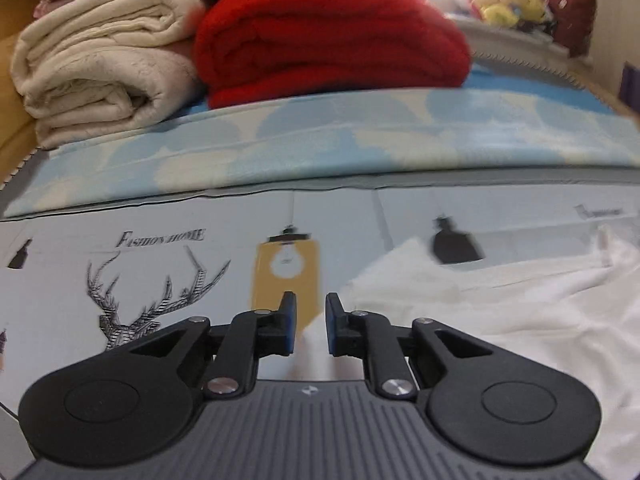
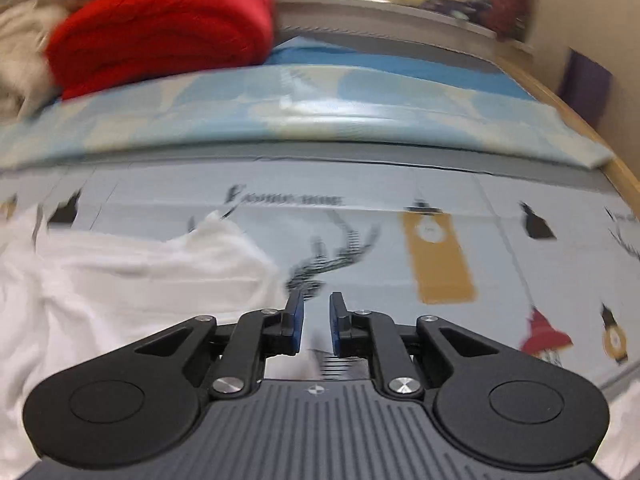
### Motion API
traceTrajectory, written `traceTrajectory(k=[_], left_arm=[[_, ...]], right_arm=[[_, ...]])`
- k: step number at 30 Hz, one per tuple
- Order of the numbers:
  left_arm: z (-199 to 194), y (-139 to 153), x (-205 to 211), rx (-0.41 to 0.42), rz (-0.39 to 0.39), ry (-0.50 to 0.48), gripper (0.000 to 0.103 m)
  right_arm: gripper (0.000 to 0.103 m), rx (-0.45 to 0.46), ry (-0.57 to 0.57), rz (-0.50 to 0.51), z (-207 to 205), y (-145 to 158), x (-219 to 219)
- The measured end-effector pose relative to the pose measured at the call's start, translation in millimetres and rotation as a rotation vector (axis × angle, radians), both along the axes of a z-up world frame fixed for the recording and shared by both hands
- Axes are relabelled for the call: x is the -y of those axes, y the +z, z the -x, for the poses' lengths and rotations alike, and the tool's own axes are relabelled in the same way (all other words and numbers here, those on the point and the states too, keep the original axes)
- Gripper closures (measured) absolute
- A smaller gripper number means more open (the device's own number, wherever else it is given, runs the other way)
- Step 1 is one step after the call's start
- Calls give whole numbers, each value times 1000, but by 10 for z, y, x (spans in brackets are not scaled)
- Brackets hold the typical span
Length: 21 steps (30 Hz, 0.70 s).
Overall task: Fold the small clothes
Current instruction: 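Pull the shirt apart with both tools and lay it flat on the bed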
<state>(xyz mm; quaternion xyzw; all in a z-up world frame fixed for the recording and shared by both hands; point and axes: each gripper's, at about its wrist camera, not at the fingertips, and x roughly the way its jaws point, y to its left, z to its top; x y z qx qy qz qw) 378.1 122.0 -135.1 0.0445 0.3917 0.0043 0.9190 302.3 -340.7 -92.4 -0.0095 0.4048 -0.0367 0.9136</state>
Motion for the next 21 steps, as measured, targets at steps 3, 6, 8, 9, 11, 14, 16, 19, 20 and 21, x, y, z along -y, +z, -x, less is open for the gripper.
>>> traceTrajectory(k=[3,6,8,9,11,14,16,19,20,21], left_arm=[[129,-5,203,-55,104,-171,87],[290,-163,484,-153,177,-374,86],[396,-360,653,-247,170,-487,85],[437,-503,738,-322,119,-528,83],[553,-529,859,-312,5,-561,82],[523,-245,903,-328,-27,-447,81],[572,68,889,-287,16,-404,78],[817,442,938,-256,58,-325,70],[972,518,949,-253,81,-314,69],[1154,555,951,-253,114,-304,66]], right_arm=[[86,39,-134,-95,151,142,460],[77,59,-255,-148,385,205,952],[77,68,-329,-157,588,210,1284],[77,70,-368,-167,676,209,1434],[77,71,-467,-205,873,192,1782],[77,76,-623,-275,1119,92,2257],[77,63,-706,-335,1213,-35,2504],[77,-12,-748,-377,1177,-302,2678],[77,-32,-759,-371,1140,-391,2703],[75,-48,-776,-364,1109,-469,2724]])
